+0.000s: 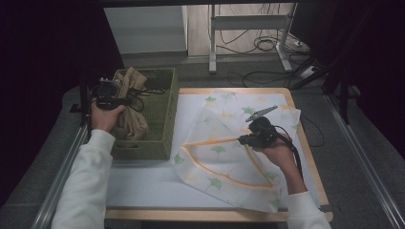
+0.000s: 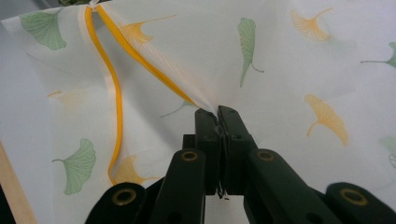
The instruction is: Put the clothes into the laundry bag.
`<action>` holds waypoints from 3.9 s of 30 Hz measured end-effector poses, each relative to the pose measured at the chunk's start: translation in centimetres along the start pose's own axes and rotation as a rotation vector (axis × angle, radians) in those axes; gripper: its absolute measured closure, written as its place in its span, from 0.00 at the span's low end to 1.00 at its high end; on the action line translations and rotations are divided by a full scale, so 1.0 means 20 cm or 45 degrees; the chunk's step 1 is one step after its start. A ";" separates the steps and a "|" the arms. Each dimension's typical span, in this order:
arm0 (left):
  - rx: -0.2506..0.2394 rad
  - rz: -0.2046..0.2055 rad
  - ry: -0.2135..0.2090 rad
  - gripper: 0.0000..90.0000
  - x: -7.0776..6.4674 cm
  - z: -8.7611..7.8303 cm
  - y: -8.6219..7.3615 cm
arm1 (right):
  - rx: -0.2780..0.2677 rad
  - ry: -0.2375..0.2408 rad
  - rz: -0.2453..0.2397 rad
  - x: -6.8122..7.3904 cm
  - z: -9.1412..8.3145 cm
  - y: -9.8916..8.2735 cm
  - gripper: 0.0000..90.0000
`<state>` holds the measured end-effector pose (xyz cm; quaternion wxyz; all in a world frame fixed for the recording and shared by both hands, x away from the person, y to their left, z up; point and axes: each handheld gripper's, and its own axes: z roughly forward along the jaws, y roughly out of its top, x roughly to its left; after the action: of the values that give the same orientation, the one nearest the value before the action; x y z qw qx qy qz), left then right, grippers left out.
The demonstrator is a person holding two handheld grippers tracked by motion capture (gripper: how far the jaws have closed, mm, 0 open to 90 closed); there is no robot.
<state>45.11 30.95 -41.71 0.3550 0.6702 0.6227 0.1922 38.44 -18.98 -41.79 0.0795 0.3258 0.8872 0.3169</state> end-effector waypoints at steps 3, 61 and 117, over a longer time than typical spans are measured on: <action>-0.025 0.004 -0.010 0.85 0.00 -0.02 0.00 | 0.000 -0.001 -0.002 0.00 0.00 0.00 0.96; -0.311 0.001 -0.190 0.85 -0.10 -0.28 0.01 | 0.001 0.003 0.000 0.00 0.00 0.00 0.96; -0.454 0.165 -0.384 0.85 -0.33 -0.58 0.00 | 0.011 0.001 -0.002 0.00 0.01 0.00 0.96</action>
<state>35.96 27.20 -32.77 0.5436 0.6566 0.4747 0.2191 38.49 -18.86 -42.01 0.0781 0.3253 0.8888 0.3132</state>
